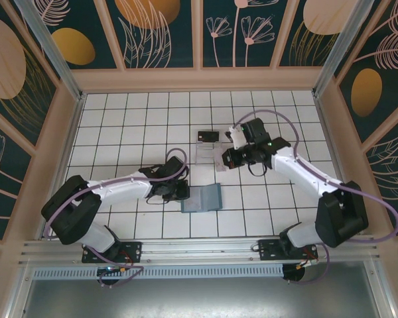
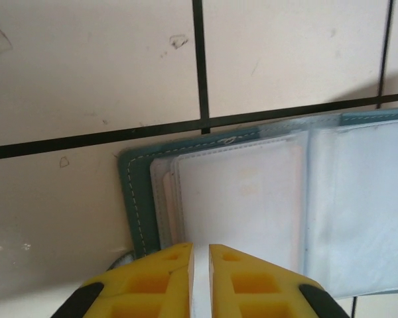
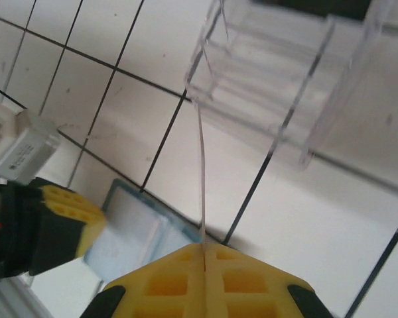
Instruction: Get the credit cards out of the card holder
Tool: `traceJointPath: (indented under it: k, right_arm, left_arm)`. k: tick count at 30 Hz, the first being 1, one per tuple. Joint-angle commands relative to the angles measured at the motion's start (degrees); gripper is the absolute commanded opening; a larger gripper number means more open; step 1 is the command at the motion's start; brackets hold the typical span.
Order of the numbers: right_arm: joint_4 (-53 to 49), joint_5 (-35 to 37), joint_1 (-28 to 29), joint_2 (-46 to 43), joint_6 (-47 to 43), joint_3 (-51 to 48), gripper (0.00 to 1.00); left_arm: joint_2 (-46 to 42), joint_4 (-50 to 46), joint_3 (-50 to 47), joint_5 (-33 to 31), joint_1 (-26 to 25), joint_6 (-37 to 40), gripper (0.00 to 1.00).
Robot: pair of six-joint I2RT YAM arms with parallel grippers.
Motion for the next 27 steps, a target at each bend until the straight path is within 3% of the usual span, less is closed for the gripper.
traceJointPath:
  k: [1,7,12,27]
  right_arm:
    - [-6.04,3.04,-0.19,2.87,-20.24,5.72,0.00]
    - [-12.46,6.61,-0.37,9.94,-39.24,16.54,0.00]
    - [-18.92,10.04,-0.10,16.99,-48.98,25.93,0.00]
    - [-32.30,14.70,2.86,34.99,-60.94,47.73,0.00]
  left_arm:
    - [-2.67,-0.36,1.86,-2.22,0.37,-0.67,0.16]
    - [-3.82,-1.04,1.51,-4.55,0.42,-0.47,0.16]
    - [-5.50,-0.43,-0.07,-5.34,1.38,-0.80,0.16]
    - [-13.91,1.37,-3.72,-8.19,3.66,-0.46,0.20]
